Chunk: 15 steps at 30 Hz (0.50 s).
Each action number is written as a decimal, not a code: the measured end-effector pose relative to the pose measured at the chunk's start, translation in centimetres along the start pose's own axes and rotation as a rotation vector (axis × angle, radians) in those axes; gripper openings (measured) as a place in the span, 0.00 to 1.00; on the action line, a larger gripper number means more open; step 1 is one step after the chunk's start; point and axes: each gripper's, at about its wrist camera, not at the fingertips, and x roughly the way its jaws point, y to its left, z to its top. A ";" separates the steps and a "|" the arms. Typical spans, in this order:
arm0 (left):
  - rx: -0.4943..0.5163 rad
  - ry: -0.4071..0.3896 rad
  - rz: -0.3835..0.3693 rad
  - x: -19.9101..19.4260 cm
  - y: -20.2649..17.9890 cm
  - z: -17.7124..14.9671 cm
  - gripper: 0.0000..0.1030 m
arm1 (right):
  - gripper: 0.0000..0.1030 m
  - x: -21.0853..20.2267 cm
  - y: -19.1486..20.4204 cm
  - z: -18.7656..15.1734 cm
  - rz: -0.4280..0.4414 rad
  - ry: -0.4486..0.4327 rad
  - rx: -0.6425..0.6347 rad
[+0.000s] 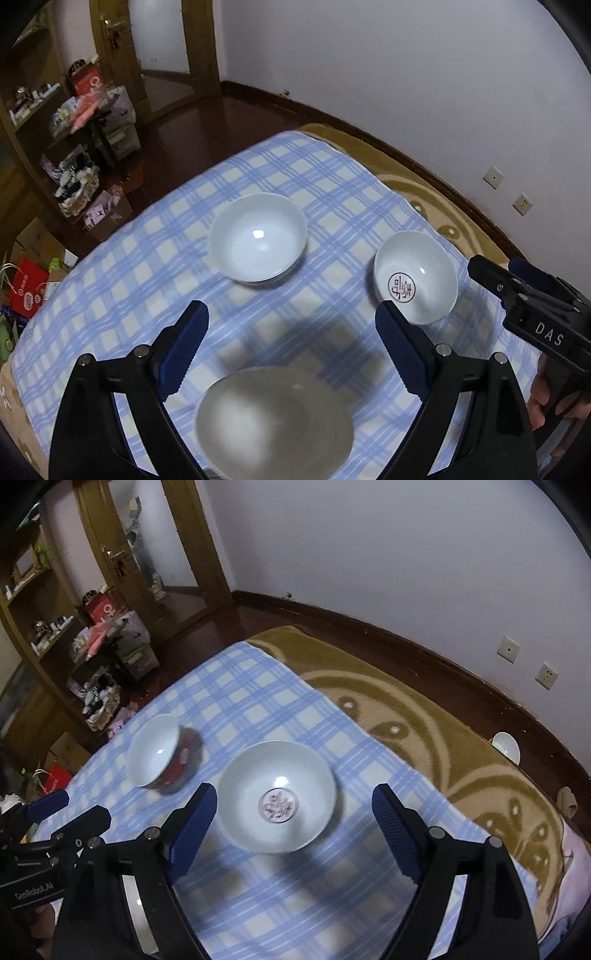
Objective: Organize plates and bowls
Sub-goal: 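Close the left tool on the red-character bowl rim while the right tool grips the opposite rim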
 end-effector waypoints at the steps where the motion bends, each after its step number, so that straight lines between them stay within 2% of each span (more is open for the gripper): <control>1: 0.000 0.010 -0.002 0.8 -0.5 0.3 0.88 | 0.87 0.5 -0.4 0.2 -0.003 0.007 0.010; 4: -0.016 0.030 -0.014 2.3 -1.2 1.0 0.88 | 0.87 1.7 -1.4 0.3 0.005 0.014 0.038; 7: -0.041 0.060 -0.048 3.9 -1.8 1.4 0.88 | 0.75 3.1 -2.3 0.1 0.007 0.048 0.051; 9: -0.045 0.080 -0.063 4.8 -2.3 1.5 0.88 | 0.71 4.0 -2.8 -0.2 -0.014 0.074 0.053; 11: -0.059 0.129 -0.147 6.0 -2.8 1.5 0.88 | 0.61 4.5 -3.3 -0.5 -0.015 0.077 0.053; 12: -0.057 0.133 -0.146 6.3 -3.2 1.4 0.88 | 0.61 4.7 -3.5 -0.7 -0.012 0.078 0.052; 14: -0.034 0.116 -0.079 6.7 -3.9 1.3 0.86 | 0.60 5.1 -3.5 -1.0 -0.009 0.091 0.042; 15: -0.035 0.121 -0.072 7.0 -4.0 1.2 0.85 | 0.58 5.2 -3.4 -1.1 -0.006 0.091 0.033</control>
